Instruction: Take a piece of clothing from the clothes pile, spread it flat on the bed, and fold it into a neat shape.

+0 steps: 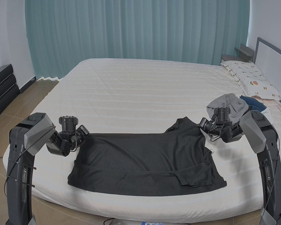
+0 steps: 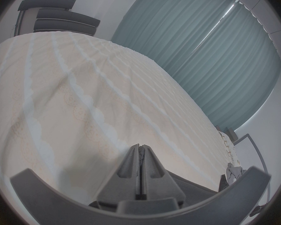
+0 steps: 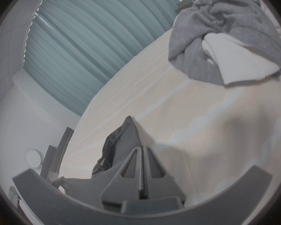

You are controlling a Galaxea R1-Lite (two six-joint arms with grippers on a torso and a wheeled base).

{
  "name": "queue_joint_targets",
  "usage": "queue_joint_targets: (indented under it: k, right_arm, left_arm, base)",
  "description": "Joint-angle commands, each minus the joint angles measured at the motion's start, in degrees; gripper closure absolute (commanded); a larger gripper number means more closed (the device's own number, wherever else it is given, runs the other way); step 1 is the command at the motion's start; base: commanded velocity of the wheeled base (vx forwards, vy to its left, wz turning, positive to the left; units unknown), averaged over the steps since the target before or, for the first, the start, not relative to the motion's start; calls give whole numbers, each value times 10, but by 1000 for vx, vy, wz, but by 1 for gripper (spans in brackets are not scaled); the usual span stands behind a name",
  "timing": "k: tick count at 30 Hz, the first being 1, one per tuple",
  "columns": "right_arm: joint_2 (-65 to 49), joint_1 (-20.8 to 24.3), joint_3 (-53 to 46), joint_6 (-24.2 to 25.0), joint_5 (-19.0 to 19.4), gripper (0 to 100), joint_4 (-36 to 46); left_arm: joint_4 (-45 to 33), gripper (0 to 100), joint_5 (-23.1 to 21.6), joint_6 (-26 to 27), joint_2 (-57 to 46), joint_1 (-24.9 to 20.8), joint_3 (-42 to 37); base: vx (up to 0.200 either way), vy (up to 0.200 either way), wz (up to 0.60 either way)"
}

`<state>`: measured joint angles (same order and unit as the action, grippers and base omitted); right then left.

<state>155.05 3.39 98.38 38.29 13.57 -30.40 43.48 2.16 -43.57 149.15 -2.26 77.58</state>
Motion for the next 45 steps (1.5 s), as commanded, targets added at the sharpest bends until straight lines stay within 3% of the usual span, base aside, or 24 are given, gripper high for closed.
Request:
queue_joint_targets:
  k: [1,10,24,31,40,45]
  right_arm:
    - [-56,-8,-29,20,2,100,-6]
    - [-105,-7,-71,31,3,100,-30]
    - [-142,-20,-136,40,10,100,-75]
    - [-185,-26,-207,34,69,100,-77]
    - [-202,-36,-241,34,73,100,-100]
    - [-219,-46,-263,35,95,100,-100]
  left_arm:
    - [-1,100,0,2,-18,1,-1]
    - [0,100,0,12,-41,1,-8]
    - [2,100,-4,85,-83,13,-61]
    - [2,100,-6,101,-94,9,-72]
    - [2,100,-5,110,-108,9,-96]
    - [17,100,-6,133,-117,9,-127]
  base:
    - [0,0,0]
    - [0,0,0]
    - [0,0,0]
    - [0,0,0]
    - [0,0,0]
    - [0,0,0]
